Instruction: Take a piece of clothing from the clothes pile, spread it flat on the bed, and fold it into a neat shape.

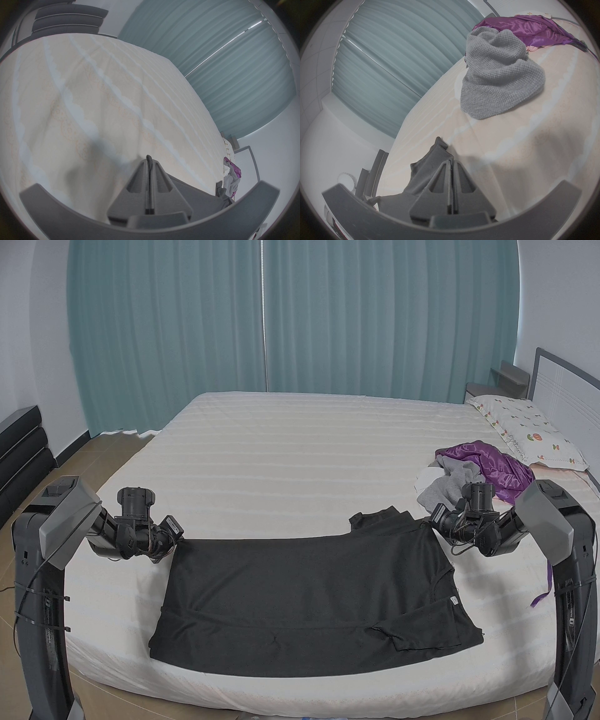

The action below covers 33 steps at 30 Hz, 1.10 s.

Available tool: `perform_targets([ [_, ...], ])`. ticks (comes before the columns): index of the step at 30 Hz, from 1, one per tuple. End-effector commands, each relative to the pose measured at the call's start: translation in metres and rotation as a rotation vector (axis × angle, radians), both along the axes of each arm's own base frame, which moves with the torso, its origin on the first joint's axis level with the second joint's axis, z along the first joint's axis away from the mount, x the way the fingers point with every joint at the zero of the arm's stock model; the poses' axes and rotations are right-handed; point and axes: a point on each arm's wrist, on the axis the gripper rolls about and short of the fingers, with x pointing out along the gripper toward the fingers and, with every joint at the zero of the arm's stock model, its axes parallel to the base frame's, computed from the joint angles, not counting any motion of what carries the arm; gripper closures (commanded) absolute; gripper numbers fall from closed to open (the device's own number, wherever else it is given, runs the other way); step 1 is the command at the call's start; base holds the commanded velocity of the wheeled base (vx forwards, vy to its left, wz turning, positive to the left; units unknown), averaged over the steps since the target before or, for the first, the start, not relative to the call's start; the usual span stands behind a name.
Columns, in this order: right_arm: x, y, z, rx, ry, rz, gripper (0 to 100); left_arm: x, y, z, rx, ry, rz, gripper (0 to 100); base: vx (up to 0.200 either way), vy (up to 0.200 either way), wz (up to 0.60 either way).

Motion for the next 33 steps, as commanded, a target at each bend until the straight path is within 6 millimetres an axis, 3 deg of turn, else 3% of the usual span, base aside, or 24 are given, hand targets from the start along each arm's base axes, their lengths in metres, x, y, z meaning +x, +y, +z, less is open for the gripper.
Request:
perform_targets([
  [1, -0.008, -0.001, 0.017, 0.011, -0.017, 0.010, 100, 0.000, 0.002, 0.012, -0.008, -0.023, 0.014, 100, 0.000, 0.000, 0.00],
  [11, -0.019, -0.005, 0.024, 0.020, -0.084, 0.004, 100, -0.006, 0.010, 0.029, -0.029, -0.046, 0.044, 100, 0.000, 0.000, 0.00],
  [20, -0.030, -0.010, 0.015, 0.018, -0.073, -0.003, 100, -0.010, 0.009, 0.028, -0.035, -0.033, 0.037, 100, 0.000, 0.000, 0.00],
  [33, -0.038, -0.011, 0.019, 0.024, -0.056, 0.018, 100, -0.016, 0.007, 0.023, -0.025, -0.008, 0.029, 100, 0.000, 0.000, 0.00],
])
